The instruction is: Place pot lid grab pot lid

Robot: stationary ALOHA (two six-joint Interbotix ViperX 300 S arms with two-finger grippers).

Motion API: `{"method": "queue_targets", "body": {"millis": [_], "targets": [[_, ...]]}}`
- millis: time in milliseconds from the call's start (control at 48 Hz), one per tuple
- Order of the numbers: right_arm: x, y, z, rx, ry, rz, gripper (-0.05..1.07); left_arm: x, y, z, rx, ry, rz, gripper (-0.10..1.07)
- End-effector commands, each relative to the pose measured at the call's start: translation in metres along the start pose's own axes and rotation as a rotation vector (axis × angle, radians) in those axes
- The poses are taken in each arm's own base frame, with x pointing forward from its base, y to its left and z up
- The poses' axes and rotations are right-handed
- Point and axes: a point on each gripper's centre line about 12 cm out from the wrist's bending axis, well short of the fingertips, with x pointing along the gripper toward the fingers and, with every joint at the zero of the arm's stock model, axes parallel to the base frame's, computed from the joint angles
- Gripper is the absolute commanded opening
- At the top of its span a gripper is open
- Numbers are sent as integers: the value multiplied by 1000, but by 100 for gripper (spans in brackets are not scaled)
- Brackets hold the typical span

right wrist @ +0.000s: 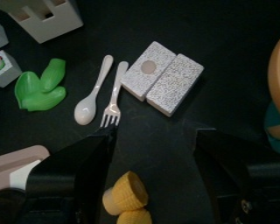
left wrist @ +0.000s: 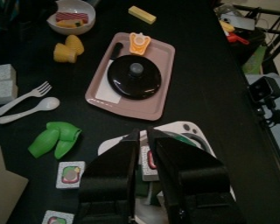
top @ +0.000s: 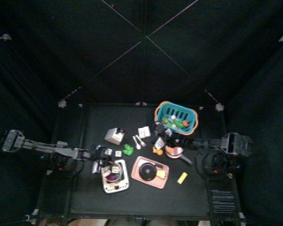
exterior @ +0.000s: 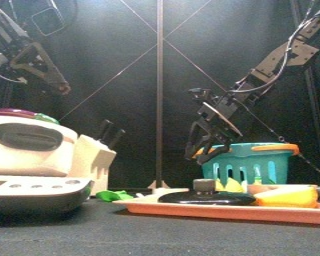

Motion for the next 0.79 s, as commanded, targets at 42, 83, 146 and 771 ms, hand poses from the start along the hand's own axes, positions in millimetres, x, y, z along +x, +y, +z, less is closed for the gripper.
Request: {"method": "queue_targets", "body": {"millis": [42, 83, 146, 771], "targets": [[-13, 22, 3, -59, -30, 61, 94, 0, 4, 4, 5, -17, 14, 59], [-14, 30, -1, -80, -25, 80, 94, 0, 4, 3, 4, -16, 15, 59], [-17, 44, -8, -126, -18, 117, 94, 0, 6, 3, -1, -15, 22, 59], [-20, 121, -71, -383, 82, 270, 94, 0, 6, -17, -55, 5, 23, 59]]}}
